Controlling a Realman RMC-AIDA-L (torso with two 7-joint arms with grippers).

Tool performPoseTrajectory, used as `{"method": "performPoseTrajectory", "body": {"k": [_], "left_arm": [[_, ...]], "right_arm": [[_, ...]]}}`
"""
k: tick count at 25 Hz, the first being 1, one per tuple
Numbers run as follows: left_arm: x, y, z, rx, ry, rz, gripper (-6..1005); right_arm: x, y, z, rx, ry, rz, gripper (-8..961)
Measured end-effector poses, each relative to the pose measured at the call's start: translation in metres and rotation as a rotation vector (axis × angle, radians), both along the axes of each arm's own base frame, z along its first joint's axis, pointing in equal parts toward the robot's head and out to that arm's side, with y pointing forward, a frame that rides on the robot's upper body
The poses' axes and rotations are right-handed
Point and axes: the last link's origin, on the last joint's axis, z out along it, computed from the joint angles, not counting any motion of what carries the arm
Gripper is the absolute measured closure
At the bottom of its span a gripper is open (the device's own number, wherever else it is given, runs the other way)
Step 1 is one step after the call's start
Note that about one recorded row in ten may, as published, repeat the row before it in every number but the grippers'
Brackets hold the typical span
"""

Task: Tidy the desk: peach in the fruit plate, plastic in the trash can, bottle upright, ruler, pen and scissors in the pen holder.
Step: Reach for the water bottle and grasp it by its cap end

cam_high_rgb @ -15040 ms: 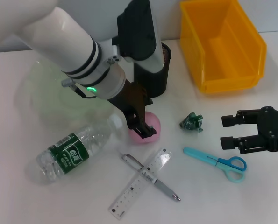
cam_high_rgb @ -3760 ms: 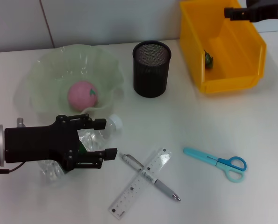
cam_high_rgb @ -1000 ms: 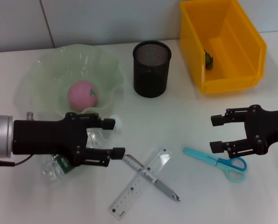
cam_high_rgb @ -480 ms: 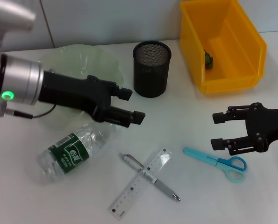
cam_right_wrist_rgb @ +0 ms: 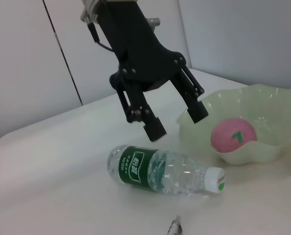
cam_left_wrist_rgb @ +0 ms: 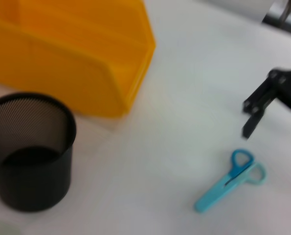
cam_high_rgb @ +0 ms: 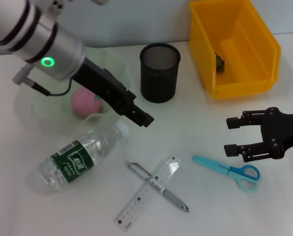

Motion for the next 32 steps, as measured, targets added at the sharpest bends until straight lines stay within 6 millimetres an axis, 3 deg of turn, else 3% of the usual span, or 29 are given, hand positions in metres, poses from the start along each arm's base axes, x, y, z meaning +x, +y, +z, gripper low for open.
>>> {"method": "performPoseTrajectory", "body": {"k": [10,18,32], "left_arm": [[0.028,0.003,-0.017,0.043,0.226,0.050,295],[0.028,0.004,-0.028,0.068,0.268,0.139,299],[0.020,0.006,-0.045,0.116,0.344,0.144,305]], "right_arm": [[0.000,0.001,0.002,0.006,-0.007,0.002,169],[0.002,0.000,0.002,0.012,-0.011,0.011,168],[0.002,-0.002,0.000,0.010,-0.008,0.013,168]]}}
